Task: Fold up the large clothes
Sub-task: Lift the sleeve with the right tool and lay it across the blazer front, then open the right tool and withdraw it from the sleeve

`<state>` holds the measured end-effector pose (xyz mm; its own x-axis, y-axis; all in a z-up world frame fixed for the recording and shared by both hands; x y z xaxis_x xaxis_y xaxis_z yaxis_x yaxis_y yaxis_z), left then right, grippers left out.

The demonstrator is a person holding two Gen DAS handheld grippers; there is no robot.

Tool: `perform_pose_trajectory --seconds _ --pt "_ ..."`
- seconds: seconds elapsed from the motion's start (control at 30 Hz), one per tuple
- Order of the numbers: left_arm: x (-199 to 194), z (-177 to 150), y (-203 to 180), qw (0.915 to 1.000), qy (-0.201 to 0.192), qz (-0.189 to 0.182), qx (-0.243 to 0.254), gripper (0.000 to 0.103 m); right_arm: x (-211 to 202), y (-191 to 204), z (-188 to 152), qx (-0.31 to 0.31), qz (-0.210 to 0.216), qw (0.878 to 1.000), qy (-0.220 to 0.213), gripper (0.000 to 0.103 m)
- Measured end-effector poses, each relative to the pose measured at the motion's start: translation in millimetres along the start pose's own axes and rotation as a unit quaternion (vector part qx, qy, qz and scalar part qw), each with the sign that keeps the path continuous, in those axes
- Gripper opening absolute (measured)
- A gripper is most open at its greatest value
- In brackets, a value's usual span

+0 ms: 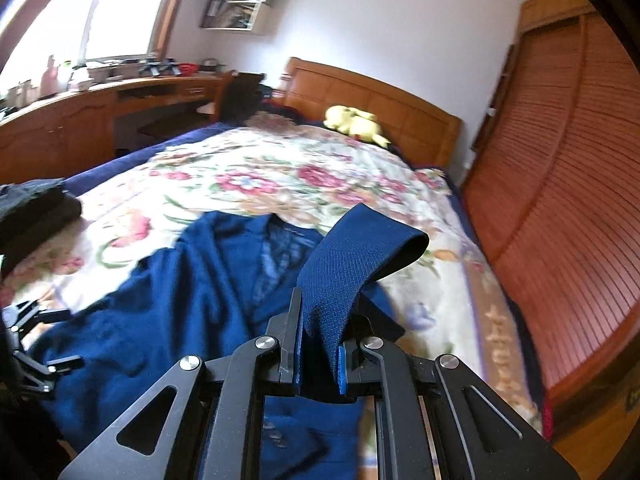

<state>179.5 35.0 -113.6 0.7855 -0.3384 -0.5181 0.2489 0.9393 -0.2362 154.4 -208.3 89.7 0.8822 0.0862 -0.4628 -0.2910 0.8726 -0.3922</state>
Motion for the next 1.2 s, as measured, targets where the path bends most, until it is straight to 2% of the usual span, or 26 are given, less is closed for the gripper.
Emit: perform_pose_trajectory --seconds 0.3,0.63,0.7,0.77,0.83,1.03,1.2 --pt "-2 1 7 1.0000 -0.004 0.005 -0.007 0.077 -12 34 -19 -0.018 0.078 0.997 0.001 0.012" --pt "-3 0 8 1.0000 -0.003 0.006 -0.008 0.077 18 44 -66 -0.008 0.123 0.990 0.069 0.012" --pt "-3 0 8 1.0000 -0.004 0.006 -0.007 0.077 21 47 -66 -0.005 0.129 0.989 0.077 0.012" --pt "-2 -1 8 1.0000 -0.003 0.006 -0.007 0.077 20 47 -66 0.004 0.134 0.988 0.081 0.016" --pt "-2 -1 9 1.0000 -0.001 0.006 -0.006 0.077 16 46 -63 0.010 0.137 0.987 0.082 0.028" --pt "-2 -1 4 1.0000 -0.004 0.004 -0.002 0.077 5 54 -73 0.023 0.145 0.987 0.065 0.037" --pt "0 -2 -2 1.0000 -0.001 0.004 0.003 0.077 16 56 -99 0.016 0.131 0.988 0.078 0.037"
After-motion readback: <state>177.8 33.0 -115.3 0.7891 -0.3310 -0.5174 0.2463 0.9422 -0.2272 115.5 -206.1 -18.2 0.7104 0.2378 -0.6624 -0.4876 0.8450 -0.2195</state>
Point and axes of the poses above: each gripper's, at about its wrist camera, not at the fingertips, and x roughly the way its jaws point, y to its left, z to its top, the point moved 4 cm from there along x, roughly the way its jaws point, and after that the axes turned 6 degrees about -x, right-handed, at the moved point
